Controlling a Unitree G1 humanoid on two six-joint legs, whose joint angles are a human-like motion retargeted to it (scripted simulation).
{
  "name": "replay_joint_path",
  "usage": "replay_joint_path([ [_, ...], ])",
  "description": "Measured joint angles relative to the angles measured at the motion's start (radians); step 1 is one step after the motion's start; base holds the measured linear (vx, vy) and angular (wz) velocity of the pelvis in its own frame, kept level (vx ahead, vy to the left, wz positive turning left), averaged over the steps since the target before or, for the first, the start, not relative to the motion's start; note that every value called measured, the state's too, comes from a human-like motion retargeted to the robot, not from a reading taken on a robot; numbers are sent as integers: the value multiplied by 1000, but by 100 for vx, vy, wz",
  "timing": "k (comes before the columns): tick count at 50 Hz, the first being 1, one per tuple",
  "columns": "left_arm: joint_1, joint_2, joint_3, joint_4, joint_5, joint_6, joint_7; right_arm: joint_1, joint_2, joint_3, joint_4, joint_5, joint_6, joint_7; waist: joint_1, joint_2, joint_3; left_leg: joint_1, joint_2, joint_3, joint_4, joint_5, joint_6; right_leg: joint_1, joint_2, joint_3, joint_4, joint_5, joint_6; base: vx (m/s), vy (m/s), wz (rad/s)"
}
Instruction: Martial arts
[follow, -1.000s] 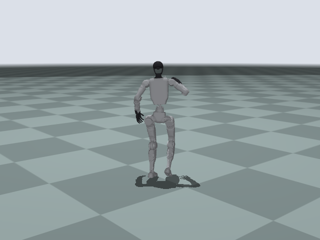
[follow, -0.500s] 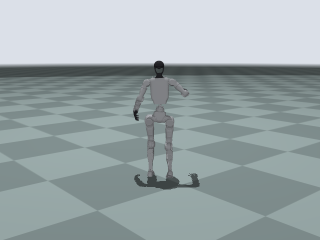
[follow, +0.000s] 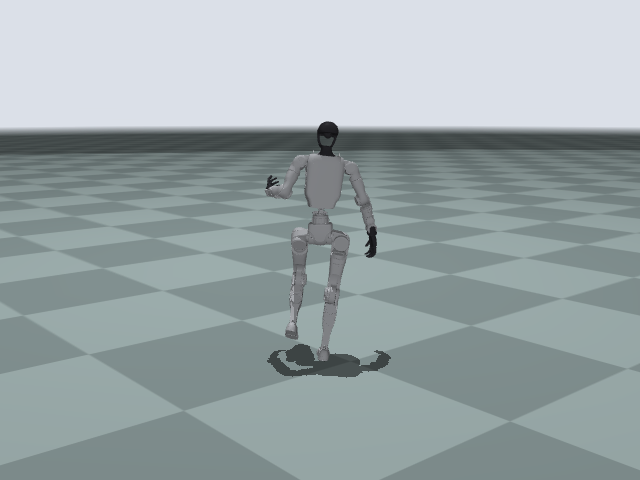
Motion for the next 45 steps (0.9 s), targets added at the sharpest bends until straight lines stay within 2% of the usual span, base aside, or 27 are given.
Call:
replay_joint_path([
  [5,-26,19,-76,-16,62,17,-18,-18,18,77,-157,-30,-17,39,-14,12,-17,138,4,-4,-274,-35,-27,28,16,4,-74,36,8,-4,2,0],
  [10,-42,-13,-141,-34,74,44,-63,5,37,87,-243,-33,-16,69,-32,19,-39,222,2,-20,-465,-91,-49,48,24,-3,-138,63,7,-2,3,22],
  [18,-74,-84,-173,-6,-20,64,-84,63,81,-2,-117,45,26,64,-59,5,-62,279,-14,-38,-618,-137,-74,86,14,-38,-244,106,3,0,3,46],
  [25,-94,-118,-145,76,-97,42,-19,89,121,-61,77,100,62,56,-69,-14,-76,331,-32,-58,-711,-153,-87,119,2,-67,-284,122,2,1,4,41],
  [31,-100,-140,-126,145,-124,2,70,87,164,-80,133,129,52,14,-71,-37,-88,397,-49,-69,-821,-151,-86,142,-15,-85,-294,119,4,2,4,30],
  [40,-106,-156,-148,243,-132,-64,199,47,218,-54,35,168,-20,-104,-67,-77,-96,515,-77,-79,-1020,-94,-81,172,-53,-115,-288,103,14,2,4,24],
  [45,-108,-130,-201,273,-63,-90,251,34,208,-2,-104,140,-64,-160,-62,-94,-87,570,-92,-88,-1103,-58,-83,189,-72,-137,-277,88,17,1,3,27],
])
